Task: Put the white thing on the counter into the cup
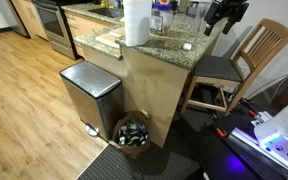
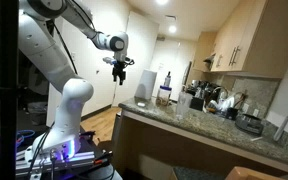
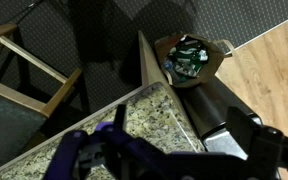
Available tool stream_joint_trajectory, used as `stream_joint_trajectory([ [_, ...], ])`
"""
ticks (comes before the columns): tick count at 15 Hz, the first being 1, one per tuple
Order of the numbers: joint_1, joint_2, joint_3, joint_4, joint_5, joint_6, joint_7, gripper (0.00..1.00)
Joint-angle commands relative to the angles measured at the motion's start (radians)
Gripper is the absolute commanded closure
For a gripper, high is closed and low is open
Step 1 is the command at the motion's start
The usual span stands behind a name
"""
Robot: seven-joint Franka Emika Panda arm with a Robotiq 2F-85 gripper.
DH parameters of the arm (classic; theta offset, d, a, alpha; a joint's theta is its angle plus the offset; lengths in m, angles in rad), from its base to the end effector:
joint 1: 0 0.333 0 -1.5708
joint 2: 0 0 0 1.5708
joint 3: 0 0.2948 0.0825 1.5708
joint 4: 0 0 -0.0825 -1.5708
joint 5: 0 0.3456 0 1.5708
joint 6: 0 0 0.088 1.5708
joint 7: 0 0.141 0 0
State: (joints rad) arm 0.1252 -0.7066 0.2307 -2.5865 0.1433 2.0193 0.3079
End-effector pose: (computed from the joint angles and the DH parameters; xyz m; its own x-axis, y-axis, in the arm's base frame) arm 0.3101 0.1285 0.4501 0.9905 -0.0516 0.1273 -0.0486 -0.9985 -0.0269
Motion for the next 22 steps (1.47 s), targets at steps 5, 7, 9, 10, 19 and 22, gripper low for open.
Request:
stream_joint_trajectory([
  [5, 0.001, 0.0, -0.001, 0.002, -0.001, -0.003, 0.0, 0.0],
  [7, 0.001, 0.0, -0.001, 0.002, -0.001, -0.003, 0.0, 0.0],
  [9, 0.001, 0.0, -0.001, 0.002, -0.001, -0.003, 0.0, 0.0],
  [10, 0.001, 0.0, -0.001, 0.002, -0.001, -0.003, 0.0, 0.0],
  [19, -0.15, -0.015, 0.141, -0.017, -0.233, 0.159, 0.427, 0.0],
  [22, -0.117, -0.001, 0.119, 0.001, -0.225, 0.14, 0.473, 0.0],
])
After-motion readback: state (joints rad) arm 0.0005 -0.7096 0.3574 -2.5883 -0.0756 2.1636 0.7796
